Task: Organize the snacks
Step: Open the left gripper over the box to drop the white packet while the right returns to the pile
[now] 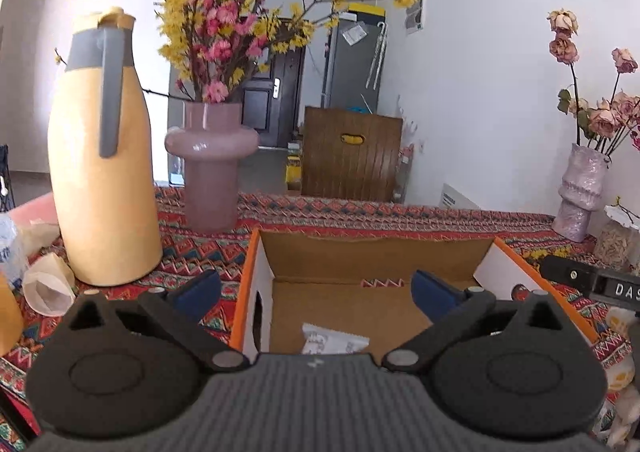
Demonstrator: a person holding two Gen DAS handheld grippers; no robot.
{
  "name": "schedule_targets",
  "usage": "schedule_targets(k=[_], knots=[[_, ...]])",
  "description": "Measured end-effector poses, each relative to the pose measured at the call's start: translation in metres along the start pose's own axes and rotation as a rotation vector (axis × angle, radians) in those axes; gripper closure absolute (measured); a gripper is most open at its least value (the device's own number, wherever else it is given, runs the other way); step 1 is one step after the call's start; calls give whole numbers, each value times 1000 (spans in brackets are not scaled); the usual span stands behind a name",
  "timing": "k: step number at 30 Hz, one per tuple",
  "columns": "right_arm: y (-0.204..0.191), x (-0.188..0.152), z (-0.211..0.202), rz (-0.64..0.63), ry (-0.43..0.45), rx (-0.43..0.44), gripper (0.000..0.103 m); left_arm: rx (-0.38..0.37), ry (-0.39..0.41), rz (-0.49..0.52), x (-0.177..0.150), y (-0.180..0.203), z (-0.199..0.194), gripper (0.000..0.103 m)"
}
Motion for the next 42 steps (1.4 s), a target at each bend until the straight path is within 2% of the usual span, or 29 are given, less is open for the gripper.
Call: schedule_targets(k=[8,13,19,28,38,42], knots=[[-12,10,-13,-52,67,-28,0,31,78,-5,20,2,-32,0],[-22,20,-48,-77,129,-9,0,20,70,-3,21,0,-51,0],[-26,12,-89,-121,160,13,0,8,38,7,7,-3,-72,0],[-24,-23,-128,-135,115,32,0,10,-4,9,-25,-16,-97,0],[-17,-73,-149,-134,20,20,0,49,-64,-5,-73,-38,-110,0],[-9,-87,-155,-112,-5,9,0,55,-58,-15,-91,-47,-110,0]])
Point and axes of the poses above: each gripper's, at about its wrist camera, not at the fingertips, and z roughly the way its jaws point, y to its right, x to its top, the point moved 2 cm from there along z, roughly the way its jaws point
